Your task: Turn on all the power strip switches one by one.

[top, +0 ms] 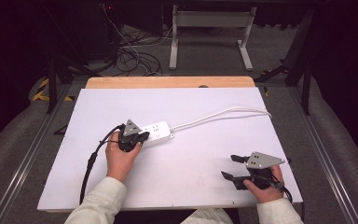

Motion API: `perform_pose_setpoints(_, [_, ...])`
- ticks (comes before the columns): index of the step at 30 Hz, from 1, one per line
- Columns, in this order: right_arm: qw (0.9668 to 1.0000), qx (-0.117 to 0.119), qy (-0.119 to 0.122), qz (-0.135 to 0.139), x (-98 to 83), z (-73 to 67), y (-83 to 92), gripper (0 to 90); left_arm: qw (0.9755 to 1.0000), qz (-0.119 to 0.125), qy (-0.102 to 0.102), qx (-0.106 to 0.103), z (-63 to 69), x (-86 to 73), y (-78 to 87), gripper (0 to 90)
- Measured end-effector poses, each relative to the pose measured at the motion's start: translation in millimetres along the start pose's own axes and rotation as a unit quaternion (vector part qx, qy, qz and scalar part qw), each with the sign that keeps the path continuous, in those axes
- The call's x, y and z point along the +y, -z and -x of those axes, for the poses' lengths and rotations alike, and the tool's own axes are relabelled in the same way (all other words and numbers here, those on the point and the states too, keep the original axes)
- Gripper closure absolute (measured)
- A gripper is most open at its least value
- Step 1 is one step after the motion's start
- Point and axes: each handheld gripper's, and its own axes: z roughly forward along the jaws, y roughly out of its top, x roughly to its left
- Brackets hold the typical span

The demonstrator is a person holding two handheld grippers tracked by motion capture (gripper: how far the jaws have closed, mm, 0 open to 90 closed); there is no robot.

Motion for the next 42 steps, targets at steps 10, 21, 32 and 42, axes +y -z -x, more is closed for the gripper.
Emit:
perform_pose_setpoints(10, [1.0000, 0.001, 0.001, -0.001, -0.1, -0.4, -0.4, 29.9, 0.9998, 0.012, 0.013, -0.004, -0.2, -4.9, -0.1, 90.0])
perform_pose_setpoints(21, [1.0000, 0.002, 0.002, -0.002, -0.1, -0.7, -0.9, 29.9, 0.9999, 0.005, 0.008, 0.006, 3.9, -4.2, -0.6, 90.0])
perform_pose_setpoints(32, [1.0000, 0.001, 0.001, -0.002, -0.3, 0.3, -0.8, 29.9, 0.9986, 0.040, 0.035, -0.006, -2.1, 1.7, 8.6, 90.0])
perform_pose_setpoints(42, [1.0000, 0.001, 0.001, -0.002, -0.3, 0.1, -0.4, 29.8, 0.9988, 0.048, 0.001, -0.012, 9.6, 20.4, 15.0, 90.0])
